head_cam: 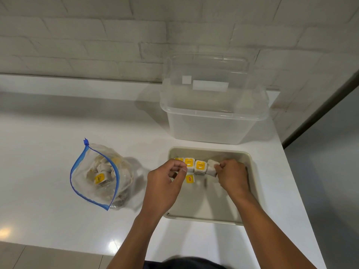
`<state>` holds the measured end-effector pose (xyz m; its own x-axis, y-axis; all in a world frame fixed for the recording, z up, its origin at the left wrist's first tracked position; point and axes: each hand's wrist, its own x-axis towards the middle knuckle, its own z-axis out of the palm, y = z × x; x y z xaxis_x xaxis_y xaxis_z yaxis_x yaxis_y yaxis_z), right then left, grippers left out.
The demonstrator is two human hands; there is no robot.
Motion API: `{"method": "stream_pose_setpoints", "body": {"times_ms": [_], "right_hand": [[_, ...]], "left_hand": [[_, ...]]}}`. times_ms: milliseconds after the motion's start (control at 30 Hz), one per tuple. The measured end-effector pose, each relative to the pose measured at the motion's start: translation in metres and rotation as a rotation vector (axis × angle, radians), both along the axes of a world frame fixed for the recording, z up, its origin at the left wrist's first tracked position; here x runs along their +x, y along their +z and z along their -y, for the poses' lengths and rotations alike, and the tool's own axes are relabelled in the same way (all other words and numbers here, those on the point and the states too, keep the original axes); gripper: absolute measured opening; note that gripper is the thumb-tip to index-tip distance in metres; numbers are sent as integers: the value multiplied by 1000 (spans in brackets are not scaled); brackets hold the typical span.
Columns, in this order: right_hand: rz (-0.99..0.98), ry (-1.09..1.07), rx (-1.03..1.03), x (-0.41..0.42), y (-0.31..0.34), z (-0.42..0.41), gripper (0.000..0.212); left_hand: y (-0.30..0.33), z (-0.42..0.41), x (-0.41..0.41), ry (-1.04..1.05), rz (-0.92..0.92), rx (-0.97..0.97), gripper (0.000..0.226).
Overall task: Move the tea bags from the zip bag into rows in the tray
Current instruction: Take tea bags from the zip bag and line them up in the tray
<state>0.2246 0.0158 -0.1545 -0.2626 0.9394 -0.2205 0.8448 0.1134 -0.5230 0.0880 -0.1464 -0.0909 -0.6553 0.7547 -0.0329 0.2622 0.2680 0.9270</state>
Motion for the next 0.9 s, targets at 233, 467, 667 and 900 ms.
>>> {"method": "stream_pose_setpoints", "body": {"times_ms": [233, 467, 667, 900], "right_hand": [[9, -21, 68, -1, 8, 2, 20], [135, -18, 170, -2, 13, 4, 28], [122, -36, 164, -3, 13, 2, 39], [183, 15, 129, 1, 16, 3, 34]], "left_hand": [[0, 0, 0, -5, -2, 3, 11], [-1, 0, 0, 2, 6, 8, 10], [-1, -1, 0, 5, 4, 4, 10], [-1, -1, 0, 1, 7, -1, 10]]}}
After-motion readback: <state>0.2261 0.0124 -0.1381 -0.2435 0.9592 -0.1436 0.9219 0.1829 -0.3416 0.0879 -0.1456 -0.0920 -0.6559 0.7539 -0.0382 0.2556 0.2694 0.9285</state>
